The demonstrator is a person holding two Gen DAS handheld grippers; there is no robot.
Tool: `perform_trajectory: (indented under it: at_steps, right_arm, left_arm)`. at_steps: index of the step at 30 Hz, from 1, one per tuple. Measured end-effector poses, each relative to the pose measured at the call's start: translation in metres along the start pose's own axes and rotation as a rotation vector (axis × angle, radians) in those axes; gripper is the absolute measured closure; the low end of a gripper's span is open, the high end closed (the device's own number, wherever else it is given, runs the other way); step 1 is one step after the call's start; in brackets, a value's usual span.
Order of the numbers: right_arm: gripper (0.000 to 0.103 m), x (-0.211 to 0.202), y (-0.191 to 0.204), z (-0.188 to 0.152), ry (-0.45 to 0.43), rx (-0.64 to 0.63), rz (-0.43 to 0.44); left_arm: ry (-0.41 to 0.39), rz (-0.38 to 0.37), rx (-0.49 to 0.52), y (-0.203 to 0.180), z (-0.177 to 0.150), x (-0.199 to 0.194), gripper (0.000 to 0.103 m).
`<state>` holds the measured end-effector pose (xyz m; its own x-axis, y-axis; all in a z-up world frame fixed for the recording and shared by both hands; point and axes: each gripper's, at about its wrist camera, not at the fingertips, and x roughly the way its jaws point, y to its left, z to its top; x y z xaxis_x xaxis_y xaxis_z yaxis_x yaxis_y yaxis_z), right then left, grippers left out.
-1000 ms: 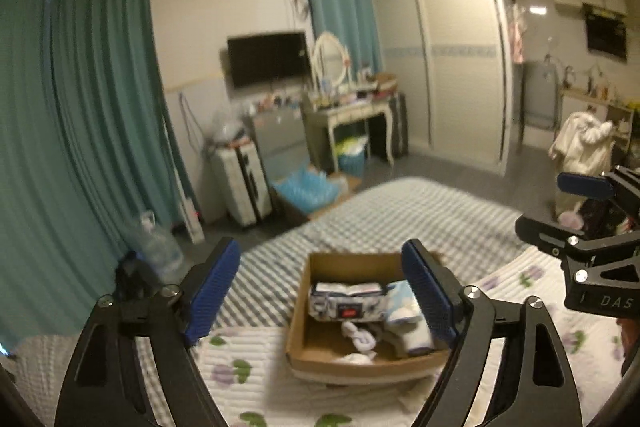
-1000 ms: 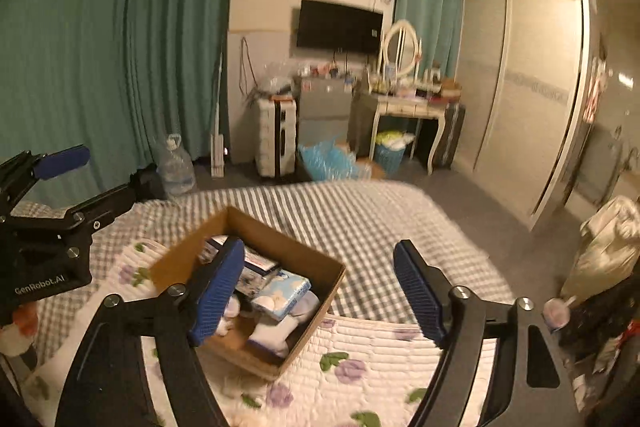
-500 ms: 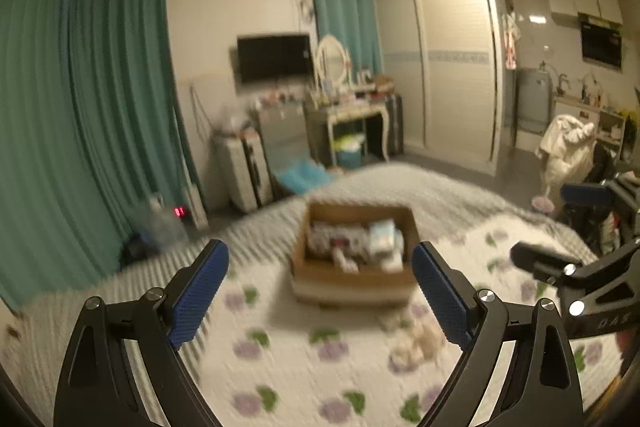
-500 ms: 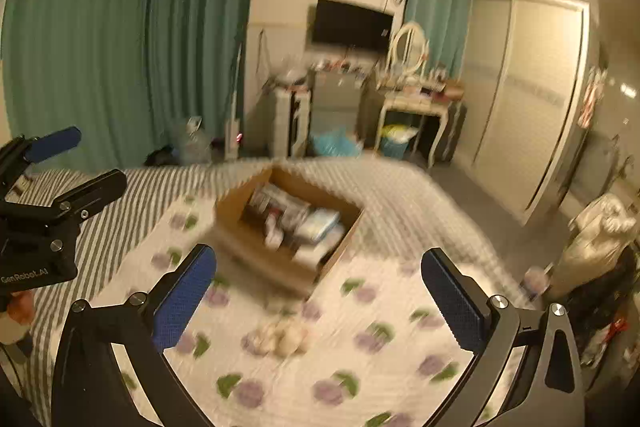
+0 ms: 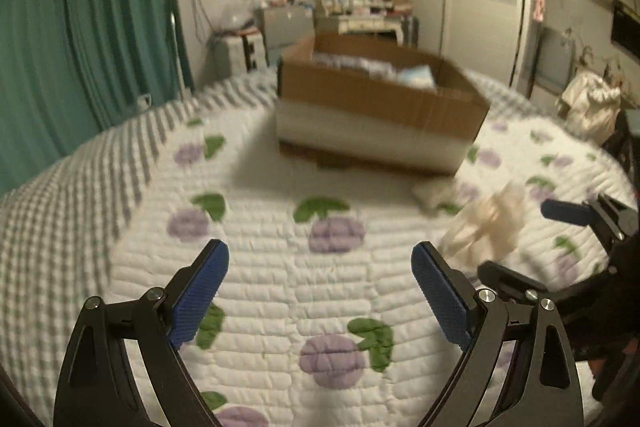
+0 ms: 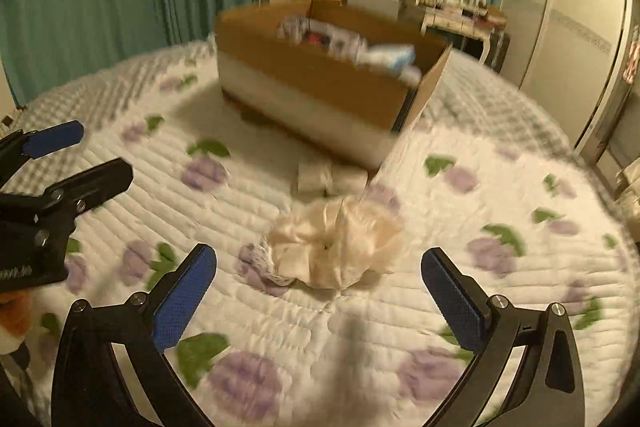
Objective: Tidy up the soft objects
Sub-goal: 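Grasp the cream lace scrunchie with the right gripper while the left grasps the white glove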
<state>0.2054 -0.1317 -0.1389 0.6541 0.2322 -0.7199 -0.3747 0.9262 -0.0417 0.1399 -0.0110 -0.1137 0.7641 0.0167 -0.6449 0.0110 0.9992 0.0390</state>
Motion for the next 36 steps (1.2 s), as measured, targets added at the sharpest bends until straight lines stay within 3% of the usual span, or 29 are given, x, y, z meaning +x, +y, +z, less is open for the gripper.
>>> perform_trajectory:
  at_steps: [2,5,7,9,12,20,22,25,26,27,36]
  right_arm:
    - [0.005,0.019,-0.001,-0.003,0.022,-0.001,0.001]
    - [0.03,0.042,-0.005,-0.005,0.052,-0.005,0.001]
    - [0.068,0.046,-0.013,-0.002,0.051,0.018,0.02]
    - [0.084,0.044,-0.027,-0.001,0.038,0.048,0.02]
    - [0.086,0.037,-0.052,0.003,0.026,0.085,0.038]
    - [0.087,0.017,-0.112,0.016,-0.02,0.115,-0.016]
    - [0.087,0.017,-0.122,0.019,-0.029,0.119,-0.015]
    - [0.087,0.02,-0.128,0.021,-0.032,0.115,-0.006]
    - [0.087,0.022,-0.13,0.02,-0.031,0.113,0.0]
    - [0.087,0.024,-0.132,0.019,-0.026,0.11,0.006]
    - [0.087,0.011,-0.127,0.01,-0.029,0.128,0.007]
  left_arm:
    - [0.03,-0.006,0.011,-0.004,-0.004,0.014,0.009]
    - [0.05,-0.021,0.038,-0.013,-0.008,0.025,0.009]
    - [0.052,-0.029,0.059,-0.02,-0.006,0.029,0.009]
    - [0.056,-0.043,0.074,-0.028,-0.004,0.032,0.009]
    - [0.063,-0.063,0.09,-0.045,0.004,0.038,0.009]
    - [0.106,-0.123,0.06,-0.095,0.033,0.085,0.011]
    - [0.122,-0.131,0.061,-0.103,0.037,0.098,0.026]
    - [0.161,-0.121,0.083,-0.112,0.04,0.118,0.038]
    - [0.168,-0.118,0.088,-0.114,0.041,0.122,0.05]
    - [0.176,-0.123,0.093,-0.114,0.041,0.124,0.055]
    - [0.168,-0.164,0.068,-0.098,0.034,0.089,0.062]
